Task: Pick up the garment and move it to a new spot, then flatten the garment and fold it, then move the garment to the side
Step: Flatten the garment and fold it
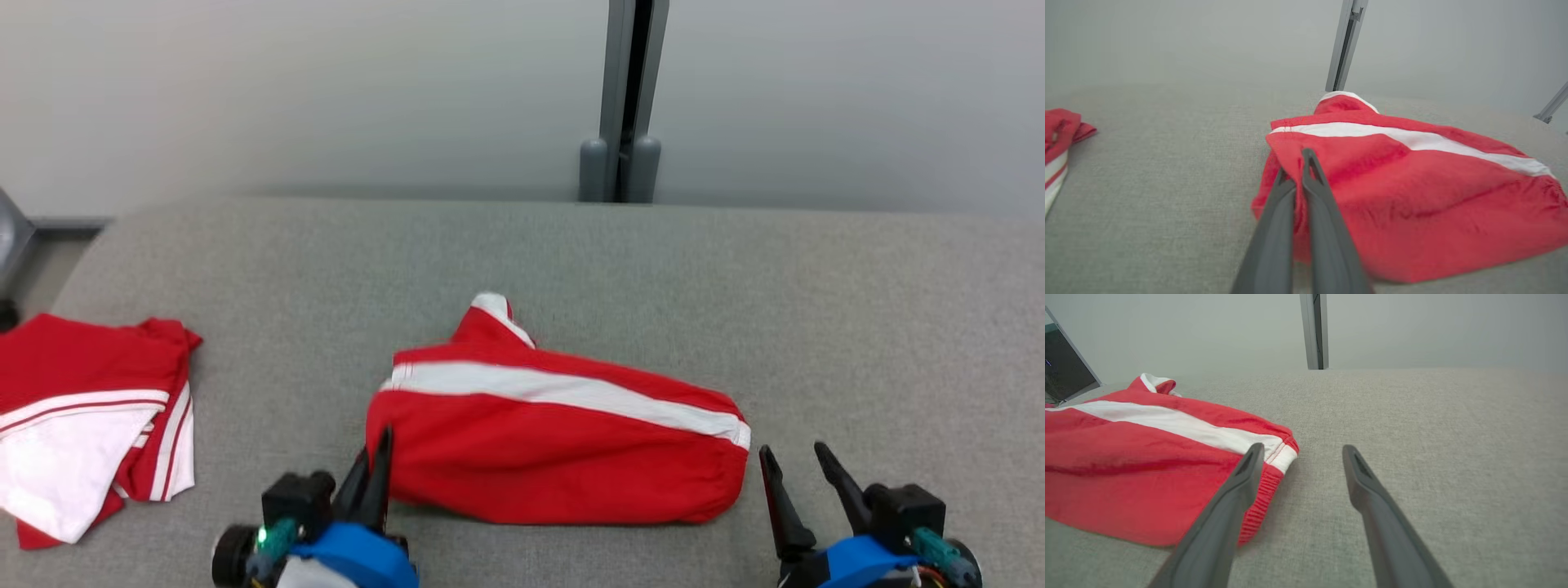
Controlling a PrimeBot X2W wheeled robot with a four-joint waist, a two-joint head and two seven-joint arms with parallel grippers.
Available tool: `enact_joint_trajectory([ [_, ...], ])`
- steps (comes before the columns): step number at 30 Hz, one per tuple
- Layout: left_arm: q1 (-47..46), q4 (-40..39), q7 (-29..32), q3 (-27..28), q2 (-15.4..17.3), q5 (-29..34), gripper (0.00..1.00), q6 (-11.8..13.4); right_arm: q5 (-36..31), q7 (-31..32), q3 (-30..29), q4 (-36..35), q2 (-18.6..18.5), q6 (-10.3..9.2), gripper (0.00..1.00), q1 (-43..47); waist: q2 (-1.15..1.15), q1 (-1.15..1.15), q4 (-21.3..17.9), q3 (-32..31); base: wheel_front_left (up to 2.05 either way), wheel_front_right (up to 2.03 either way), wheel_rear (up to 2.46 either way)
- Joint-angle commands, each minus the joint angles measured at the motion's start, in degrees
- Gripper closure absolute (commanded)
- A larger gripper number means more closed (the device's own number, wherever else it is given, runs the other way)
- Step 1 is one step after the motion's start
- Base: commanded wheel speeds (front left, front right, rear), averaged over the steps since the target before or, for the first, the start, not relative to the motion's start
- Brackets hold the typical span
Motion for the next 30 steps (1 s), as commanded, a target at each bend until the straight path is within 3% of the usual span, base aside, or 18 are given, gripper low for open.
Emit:
enact_joint_trajectory([
  [1,2.8,-1.3,0.0,0.8,0.0,0.0,1.0,-0.1,0.6,0.0,0.1,0.2,0.0,0.0,0.0,1.7,0.0,0.01,-0.6,-1.9,0.0,0.0,0.0],
  [12,12.9,0.4,0.0,4.9,-0.6,0.6,1.0,1.1,2.5,0.0,0.4,-0.2,0.0,0.0,0.0,4.9,0.0,0.01,-1.8,-4.5,0.0,0.0,0.0],
  [13,13.5,1.0,0.0,5.4,-0.5,0.8,0.87,1.4,2.6,0.0,0.5,-0.3,0.0,0.0,0.0,5.2,0.0,0.01,-2.0,-4.6,0.0,0.0,0.0],
  [15,13.9,0.8,0.0,6.6,-0.5,1.4,0.11,2.4,2.5,0.0,0.6,-0.5,0.0,0.0,0.0,5.6,0.0,0.01,-2.4,-4.7,0.0,0.0,0.0],
  [16,14.1,0.6,0.0,7.2,-0.6,1.9,0.0,3.0,2.5,0.0,0.6,-0.6,0.0,0.0,0.0,5.7,0.0,0.01,-2.5,-4.7,0.0,0.0,0.0],
  [22,14.4,-5.7,0.0,10.5,-0.7,4.8,0.0,5.7,1.6,0.0,1.2,-2.1,0.0,0.0,0.0,5.5,0.0,0.01,-3.0,-4.3,0.0,0.0,0.0],
  [30,13.2,-7.9,0.0,10.4,-0.8,5.6,0.0,5.0,2.3,0.0,3.6,-2.6,0.0,0.0,0.0,3.3,0.0,0.01,-2.9,-3.6,0.0,0.0,0.0],
])
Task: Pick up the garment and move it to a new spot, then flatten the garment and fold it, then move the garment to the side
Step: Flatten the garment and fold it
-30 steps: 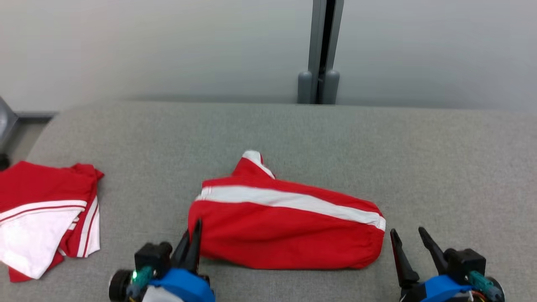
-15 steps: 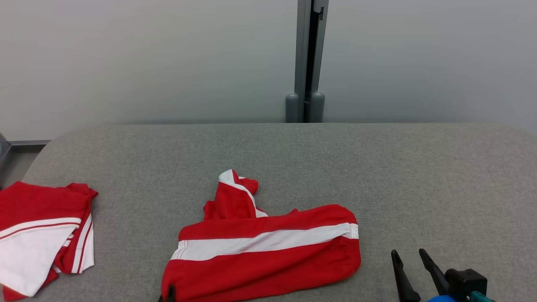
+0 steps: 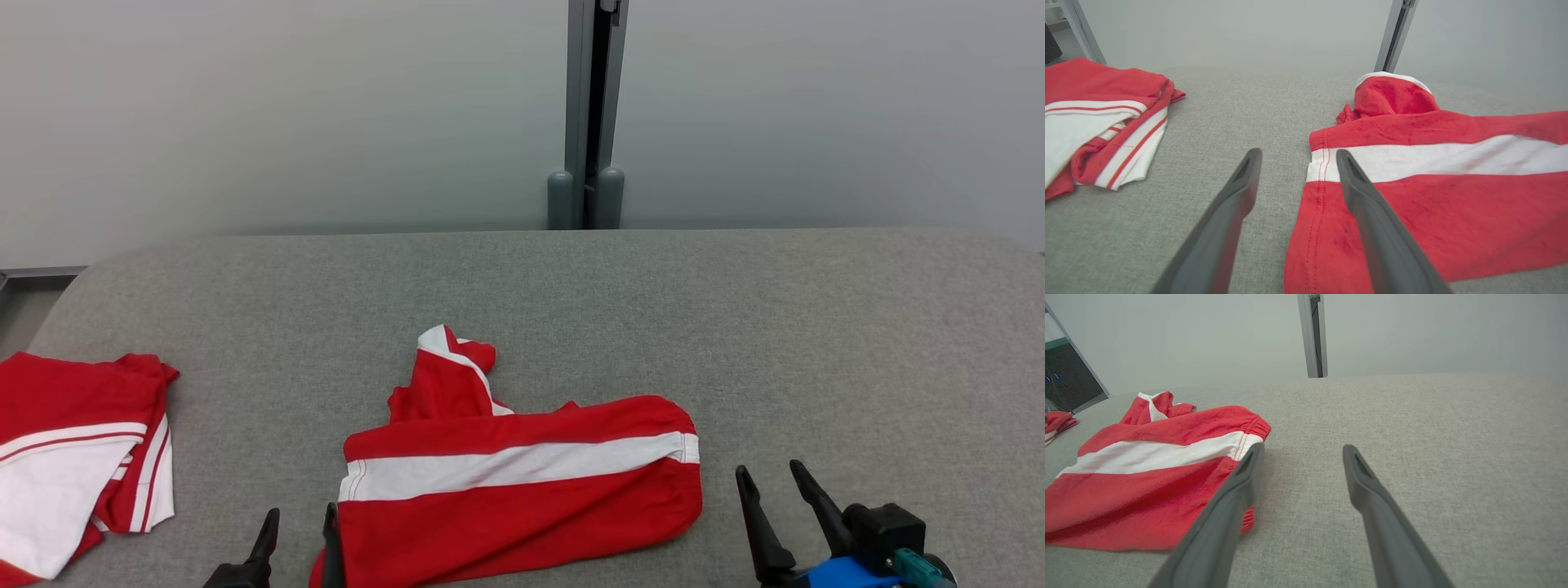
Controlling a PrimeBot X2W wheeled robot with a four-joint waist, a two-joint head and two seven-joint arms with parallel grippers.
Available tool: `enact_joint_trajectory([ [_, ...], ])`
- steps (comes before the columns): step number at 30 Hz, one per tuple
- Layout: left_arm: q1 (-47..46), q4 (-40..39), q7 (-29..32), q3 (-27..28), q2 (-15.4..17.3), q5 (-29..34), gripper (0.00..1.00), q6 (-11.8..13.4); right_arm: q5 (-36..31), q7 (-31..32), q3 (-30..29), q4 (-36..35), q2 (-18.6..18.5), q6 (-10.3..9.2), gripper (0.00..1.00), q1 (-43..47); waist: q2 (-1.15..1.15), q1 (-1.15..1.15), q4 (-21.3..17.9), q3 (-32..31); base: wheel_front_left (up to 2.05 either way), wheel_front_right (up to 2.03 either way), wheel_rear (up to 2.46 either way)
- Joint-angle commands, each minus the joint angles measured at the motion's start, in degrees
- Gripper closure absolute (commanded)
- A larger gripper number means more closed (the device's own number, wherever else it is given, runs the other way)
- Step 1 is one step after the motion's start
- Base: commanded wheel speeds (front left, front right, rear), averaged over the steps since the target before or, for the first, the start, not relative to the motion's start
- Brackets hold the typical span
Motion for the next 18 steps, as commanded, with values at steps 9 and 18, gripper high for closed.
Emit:
enact_joint_trajectory([
  [9,-1.1,0.0,0.0,-1.5,0.0,-0.3,0.0,-0.7,6.5,0.0,5.1,4.4,0.0,0.0,0.0,-4.8,0.0,0.0,2.2,2.2,0.0,0.0,0.0],
  [18,-2.6,0.3,0.0,-1.5,-0.1,0.6,0.0,-1.5,18.4,0.0,8.1,8.6,-0.1,0.0,0.0,-9.0,0.0,0.0,4.9,5.1,0.0,0.0,0.0],
])
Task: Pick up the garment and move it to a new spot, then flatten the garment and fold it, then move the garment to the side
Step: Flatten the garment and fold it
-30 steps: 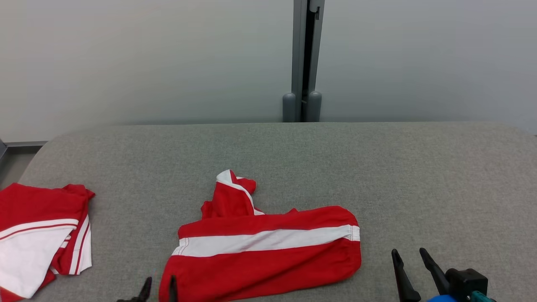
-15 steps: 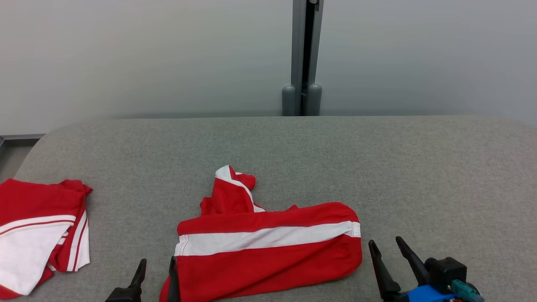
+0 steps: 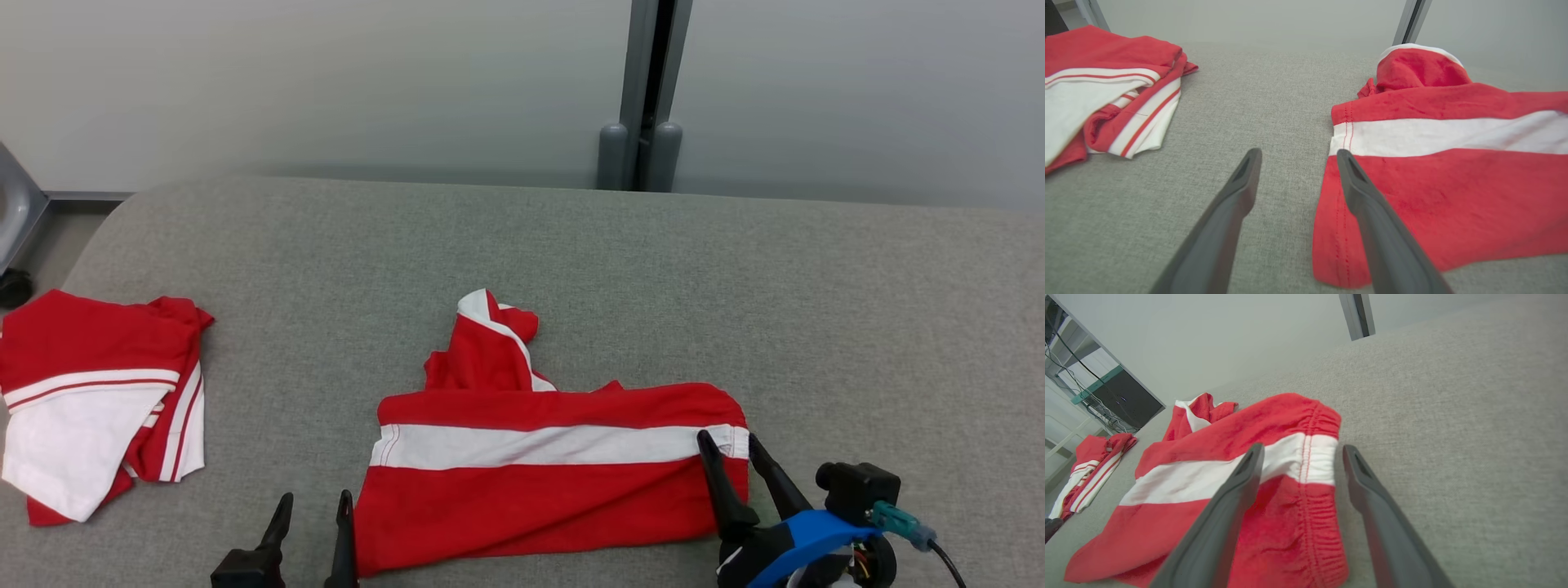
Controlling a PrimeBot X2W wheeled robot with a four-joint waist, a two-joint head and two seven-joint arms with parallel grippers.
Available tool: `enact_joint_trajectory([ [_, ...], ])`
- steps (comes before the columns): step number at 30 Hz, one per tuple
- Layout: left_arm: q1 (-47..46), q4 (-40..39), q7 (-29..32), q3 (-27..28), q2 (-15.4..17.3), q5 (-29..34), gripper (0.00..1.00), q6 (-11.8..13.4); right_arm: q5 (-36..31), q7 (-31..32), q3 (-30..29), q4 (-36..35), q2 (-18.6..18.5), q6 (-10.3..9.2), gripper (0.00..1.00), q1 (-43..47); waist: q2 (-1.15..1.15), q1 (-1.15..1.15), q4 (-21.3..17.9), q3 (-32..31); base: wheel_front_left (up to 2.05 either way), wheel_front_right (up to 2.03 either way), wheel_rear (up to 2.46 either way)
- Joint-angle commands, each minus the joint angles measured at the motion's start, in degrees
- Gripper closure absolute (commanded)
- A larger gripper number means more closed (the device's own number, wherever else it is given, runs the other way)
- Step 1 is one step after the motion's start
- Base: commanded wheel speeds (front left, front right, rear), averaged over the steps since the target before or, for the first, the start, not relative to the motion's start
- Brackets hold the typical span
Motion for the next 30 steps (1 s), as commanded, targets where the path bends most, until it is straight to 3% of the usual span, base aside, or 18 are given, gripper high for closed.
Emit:
enact_joint_trajectory([
  [1,-1.4,0.1,0.0,0.0,0.0,0.4,0.0,-0.3,1.2,0.0,0.3,0.3,-0.1,0.0,0.0,-0.8,0.0,0.0,0.4,0.6,0.0,0.0,0.0],
  [10,-2.1,0.4,0.0,0.1,0.0,0.6,0.0,-0.7,4.0,0.0,3.6,-0.1,-0.1,0.0,0.01,-1.4,0.0,0.0,0.2,1.4,0.0,0.0,0.0],
  [12,-2.2,0.4,0.0,0.0,0.0,0.5,0.0,-0.7,4.2,0.0,3.5,-0.8,-0.1,0.0,0.33,-1.0,0.0,0.0,0.0,1.4,0.0,0.0,0.0],
  [13,-2.2,0.4,0.0,-0.1,0.0,0.4,0.0,-0.7,4.3,0.0,3.4,-1.2,-0.1,0.0,0.42,-0.8,0.0,0.0,0.0,1.3,0.0,0.0,0.0],
  [21,-2.8,-0.8,0.0,0.0,0.0,-1.1,0.0,-1.1,4.0,0.0,2.2,-2.9,-0.1,0.0,0.79,0.9,0.0,0.0,-0.7,1.1,0.0,0.0,0.0],
  [22,-2.9,-1.5,0.0,0.0,0.0,-1.6,0.0,-1.5,3.9,0.0,2.0,-3.1,-0.1,0.0,0.85,1.0,0.0,0.0,-0.8,1.2,0.0,0.0,0.0],
  [23,-2.8,-2.0,0.0,-0.3,-0.1,-2.2,0.0,-1.9,3.7,0.0,1.8,-3.3,-0.1,0.0,0.98,1.1,0.0,0.0,-0.9,1.3,0.0,0.0,0.0],
  [30,-5.9,0.7,0.0,-0.4,0.0,-2.8,0.0,-3.6,1.8,0.0,1.4,-4.1,-0.1,0.0,1.0,0.8,0.0,0.0,-1.5,2.6,0.0,0.0,0.0],
])
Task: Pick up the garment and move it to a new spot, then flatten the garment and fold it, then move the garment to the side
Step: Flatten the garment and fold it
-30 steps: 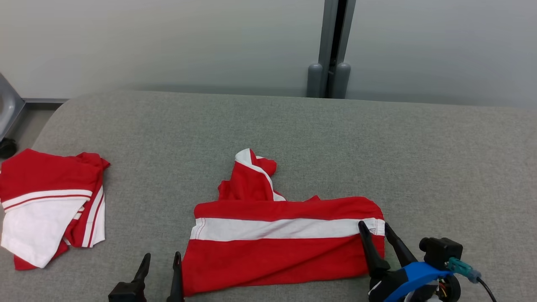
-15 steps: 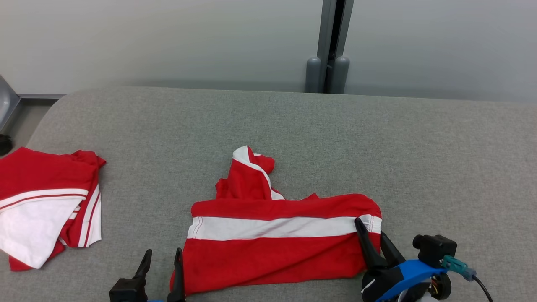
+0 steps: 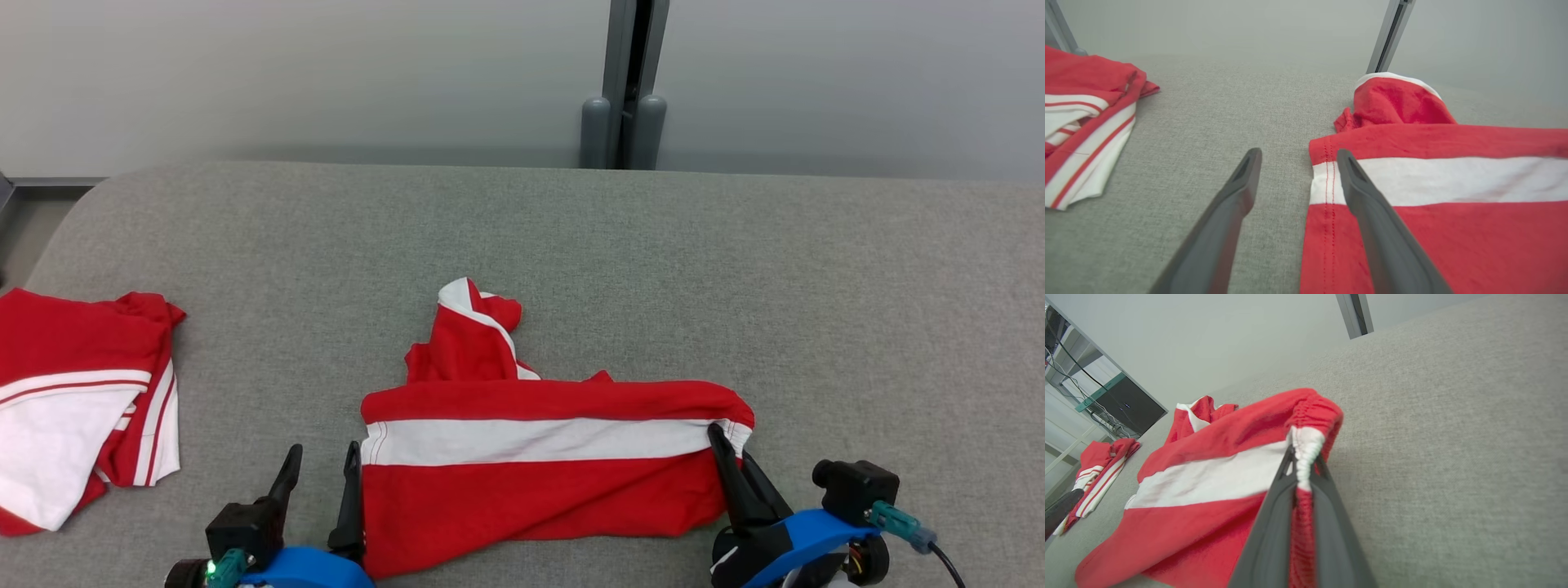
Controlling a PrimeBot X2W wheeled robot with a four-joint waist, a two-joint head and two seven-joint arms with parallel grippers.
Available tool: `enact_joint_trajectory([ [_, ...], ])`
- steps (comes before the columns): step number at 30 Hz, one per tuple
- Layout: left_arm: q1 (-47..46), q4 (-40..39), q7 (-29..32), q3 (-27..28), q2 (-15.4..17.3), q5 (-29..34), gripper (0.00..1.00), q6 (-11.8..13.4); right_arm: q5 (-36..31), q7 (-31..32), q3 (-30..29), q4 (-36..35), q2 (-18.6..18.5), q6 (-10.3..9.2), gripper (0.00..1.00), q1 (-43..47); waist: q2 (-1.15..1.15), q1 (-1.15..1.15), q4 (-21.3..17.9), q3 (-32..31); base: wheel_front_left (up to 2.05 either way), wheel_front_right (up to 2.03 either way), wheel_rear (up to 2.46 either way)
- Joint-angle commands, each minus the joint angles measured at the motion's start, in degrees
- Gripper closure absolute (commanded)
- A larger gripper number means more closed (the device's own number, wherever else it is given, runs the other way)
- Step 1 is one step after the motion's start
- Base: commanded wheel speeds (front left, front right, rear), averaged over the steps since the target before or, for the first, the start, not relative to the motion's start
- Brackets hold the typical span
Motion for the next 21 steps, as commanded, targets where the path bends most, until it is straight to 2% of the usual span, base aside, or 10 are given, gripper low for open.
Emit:
enact_joint_trajectory([
  [1,-1.1,0.9,0.0,-0.3,-0.1,-0.4,0.0,-0.5,-0.5,0.0,-0.1,-0.2,-0.1,0.0,1.0,0.0,0.0,0.0,-0.1,0.2,0.0,0.0,0.0],
  [6,-5.1,5.5,0.0,-0.7,0.0,-3.9,0.0,-0.9,-1.9,0.0,0.3,-0.5,-0.1,0.0,1.0,-1.1,0.0,0.0,-0.9,1.5,0.0,0.0,0.0],
  [9,-7.0,7.7,0.0,-3.7,0.2,-7.8,0.0,-0.9,-2.6,0.0,0.7,-0.5,-0.1,0.0,1.0,-1.5,0.0,0.0,-1.4,2.3,0.0,0.0,0.0],
  [13,-9.3,11.2,0.0,-8.2,2.6,-13.0,0.0,-0.8,-3.2,0.0,1.0,-0.4,-0.1,0.0,1.0,-2.0,0.0,0.0,-1.9,3.2,0.0,0.0,0.0],
  [21,-12.5,18.0,0.1,-13.2,4.0,-17.5,0.0,-0.8,-4.2,0.0,1.2,-0.5,-0.1,0.0,1.0,-2.6,0.0,0.0,-2.5,4.4,0.0,0.0,0.0],
])
